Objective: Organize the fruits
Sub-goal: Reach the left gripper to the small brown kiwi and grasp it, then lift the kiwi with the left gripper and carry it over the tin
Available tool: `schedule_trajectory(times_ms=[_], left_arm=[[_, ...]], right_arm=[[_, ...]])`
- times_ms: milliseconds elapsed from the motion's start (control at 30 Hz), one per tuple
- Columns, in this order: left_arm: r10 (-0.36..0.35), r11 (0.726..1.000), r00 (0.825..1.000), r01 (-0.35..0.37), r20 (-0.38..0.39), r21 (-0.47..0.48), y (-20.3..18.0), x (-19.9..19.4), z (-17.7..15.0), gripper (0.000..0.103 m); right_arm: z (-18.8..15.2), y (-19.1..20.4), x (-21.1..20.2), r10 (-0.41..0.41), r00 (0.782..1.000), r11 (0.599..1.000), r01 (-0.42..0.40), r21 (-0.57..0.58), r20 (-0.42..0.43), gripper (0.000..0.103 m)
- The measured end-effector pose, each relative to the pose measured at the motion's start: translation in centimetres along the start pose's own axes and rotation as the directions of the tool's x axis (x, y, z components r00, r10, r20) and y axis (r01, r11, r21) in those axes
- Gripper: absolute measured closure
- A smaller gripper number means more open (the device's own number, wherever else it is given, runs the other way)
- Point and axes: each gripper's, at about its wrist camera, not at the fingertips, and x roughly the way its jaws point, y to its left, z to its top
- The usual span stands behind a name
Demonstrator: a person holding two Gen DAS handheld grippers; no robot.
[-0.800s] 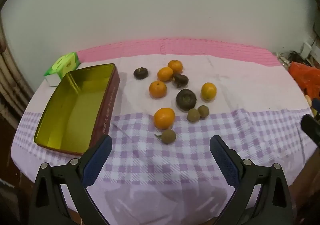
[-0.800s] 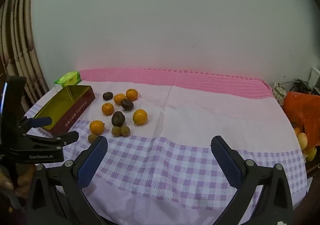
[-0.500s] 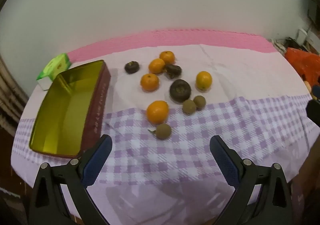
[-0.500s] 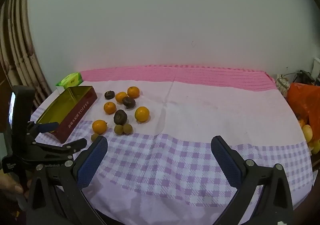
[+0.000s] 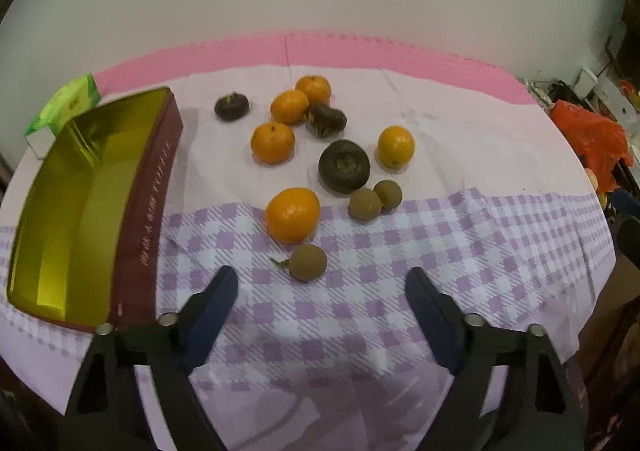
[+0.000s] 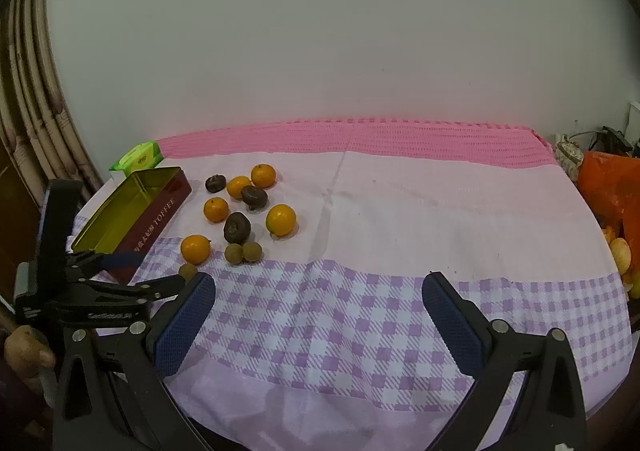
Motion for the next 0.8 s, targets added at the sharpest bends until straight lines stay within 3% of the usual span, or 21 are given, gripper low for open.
schedule_trajectory(times_ms=[100, 333, 500, 800], left_arm=[[0.006, 1.000, 0.999, -0.005, -0.033, 0.003, 0.1, 1.2, 0.2, 0.039], [0.004, 1.000, 0.997, -0.003, -0.076, 0.016, 0.3, 2.9, 0.7, 0.042], [-0.014, 1.000, 0.993, 0.017, -0.118, 0.022, 0.5, 4.3, 0.6, 0.072], [-0.008, 1.000, 0.997, 0.010, -0.082, 0.030, 0.5, 3.3, 0.2, 0.074]], right_arm=[[0.0, -0.3, 0.0, 0.003, 1.000, 1.000, -0.003, 0.008, 0.000, 0.000], [-0.1, -1.0, 0.1, 0.020, 1.000, 0.999, -0.020, 0.042, -0.013, 0.000], [-0.1, -1.0, 0.2, 0.024, 1.000, 0.999, -0.024, 0.046, -0.016, 0.000], [0.0, -0.9, 0.9, 0.017, 0.999, 0.999, -0.016, 0.048, -0.030, 0.000]])
